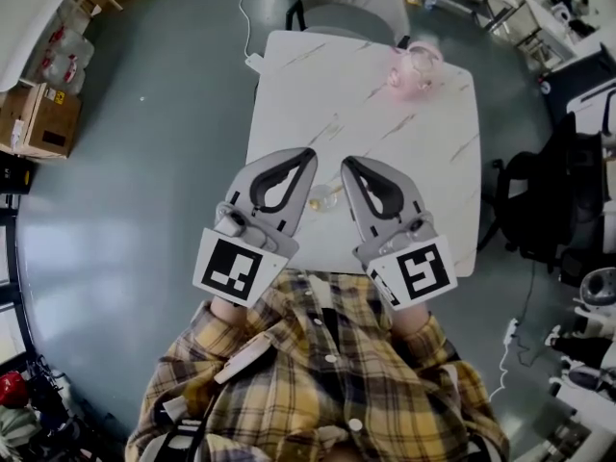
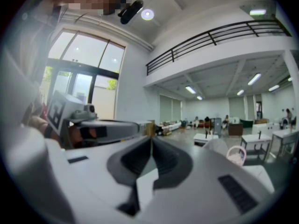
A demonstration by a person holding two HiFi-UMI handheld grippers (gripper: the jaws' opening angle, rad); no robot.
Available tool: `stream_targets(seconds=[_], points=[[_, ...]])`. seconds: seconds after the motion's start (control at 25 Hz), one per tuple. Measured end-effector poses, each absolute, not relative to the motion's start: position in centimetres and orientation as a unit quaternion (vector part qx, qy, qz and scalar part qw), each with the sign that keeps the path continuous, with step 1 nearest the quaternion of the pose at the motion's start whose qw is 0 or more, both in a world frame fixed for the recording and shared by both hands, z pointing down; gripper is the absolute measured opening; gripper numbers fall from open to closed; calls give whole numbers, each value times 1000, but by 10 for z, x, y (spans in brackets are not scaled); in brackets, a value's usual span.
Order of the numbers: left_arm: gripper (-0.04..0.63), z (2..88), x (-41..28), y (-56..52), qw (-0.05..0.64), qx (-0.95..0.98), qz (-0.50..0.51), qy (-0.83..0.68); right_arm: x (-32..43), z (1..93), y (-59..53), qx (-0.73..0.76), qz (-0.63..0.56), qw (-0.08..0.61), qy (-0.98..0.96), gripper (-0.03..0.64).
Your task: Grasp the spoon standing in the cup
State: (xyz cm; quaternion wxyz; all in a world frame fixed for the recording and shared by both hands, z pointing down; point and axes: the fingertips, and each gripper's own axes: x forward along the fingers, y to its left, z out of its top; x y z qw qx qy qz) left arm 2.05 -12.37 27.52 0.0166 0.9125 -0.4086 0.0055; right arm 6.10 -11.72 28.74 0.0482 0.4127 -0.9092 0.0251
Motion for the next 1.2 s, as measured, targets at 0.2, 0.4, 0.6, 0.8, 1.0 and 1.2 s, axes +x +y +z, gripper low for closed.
stream_targets(seconds=[0.2, 0.4, 0.6, 0.8, 1.0, 1.2], points=[[15, 280, 20, -127, 25, 917, 4, -399, 58, 295, -119, 415, 33, 54, -907, 34], [15, 283, 19, -131, 29, 919, 3, -393, 57, 300, -120, 419, 39, 61, -905, 35], [15, 291, 21, -134, 40, 921, 4, -387, 62, 306, -121, 429, 43, 68, -900, 35], [15, 300, 22, -138, 49, 922, 7, -383, 68, 314, -125, 440, 50, 76, -894, 35], [15, 314, 21, -142, 66, 923, 13, -379, 71, 327, -126, 445, 62, 90, -889, 35], [15, 327, 21, -143, 77, 923, 19, -375, 74, 340, -126, 446, 79, 100, -886, 35]])
